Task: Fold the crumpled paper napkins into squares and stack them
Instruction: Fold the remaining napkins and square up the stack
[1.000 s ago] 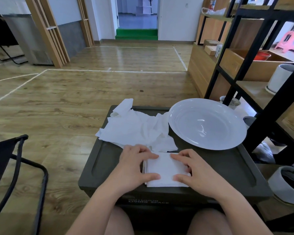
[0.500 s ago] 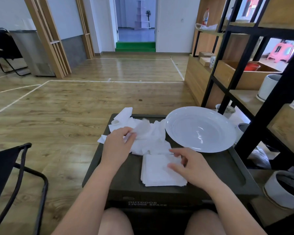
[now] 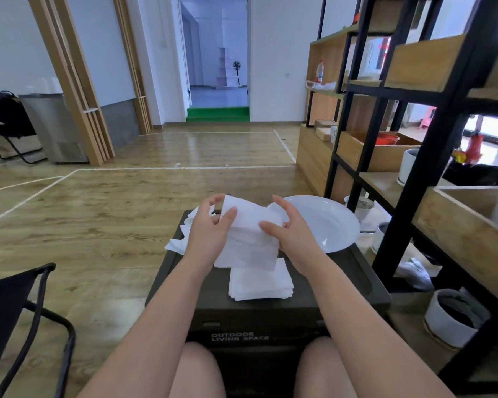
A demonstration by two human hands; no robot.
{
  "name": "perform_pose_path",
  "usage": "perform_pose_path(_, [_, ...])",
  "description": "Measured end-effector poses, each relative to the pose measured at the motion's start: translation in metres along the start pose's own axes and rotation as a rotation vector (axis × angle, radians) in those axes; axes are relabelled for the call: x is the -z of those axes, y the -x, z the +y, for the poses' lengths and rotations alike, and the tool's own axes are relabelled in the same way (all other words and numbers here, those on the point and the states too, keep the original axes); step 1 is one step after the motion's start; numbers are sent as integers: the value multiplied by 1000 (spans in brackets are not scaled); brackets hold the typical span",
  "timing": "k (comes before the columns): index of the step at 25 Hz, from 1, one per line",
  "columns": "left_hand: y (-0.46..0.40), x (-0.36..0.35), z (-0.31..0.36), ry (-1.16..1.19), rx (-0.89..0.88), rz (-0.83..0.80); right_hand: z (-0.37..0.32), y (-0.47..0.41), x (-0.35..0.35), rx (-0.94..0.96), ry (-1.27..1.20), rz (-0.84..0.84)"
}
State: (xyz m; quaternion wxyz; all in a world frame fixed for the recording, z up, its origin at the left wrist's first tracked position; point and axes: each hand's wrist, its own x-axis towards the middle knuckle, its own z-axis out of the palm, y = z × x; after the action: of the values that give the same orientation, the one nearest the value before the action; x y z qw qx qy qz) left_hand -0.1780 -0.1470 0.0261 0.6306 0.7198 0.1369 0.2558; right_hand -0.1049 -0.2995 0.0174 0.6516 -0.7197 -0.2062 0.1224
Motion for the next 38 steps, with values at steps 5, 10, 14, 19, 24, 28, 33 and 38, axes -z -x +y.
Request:
perform_pose_path(5, [31,-3,-15,-235,-235,-96,14,35,-2,174,-33,187])
perform_pose_path(10, [39,-6,-40,-392,-273,-15,40,44,2,139,19,54])
perform_pose_path(14, [23,-7,-53,-412,-252,20,53,26,7,119,228,12])
perform_pose_path(19, [-5,-10,-68,-452,-252,-15,64,-11,16,170,497,80])
perform_pose_path(24, [-33,-12,-71,-421,-250,-79,71,-31,30,157,424,87])
perform_pose_path(28, [-40,-20,-68,-154,-174,-139,77,-29,34,121,198,78])
perform_pose_path(33, [-26,-36,-85,-59,-67,-36,90,-27,18,-26,-135,148])
perform_pose_path(38, [-17,-39,-91,-84,70,-16,92,-27,4,68,211,292])
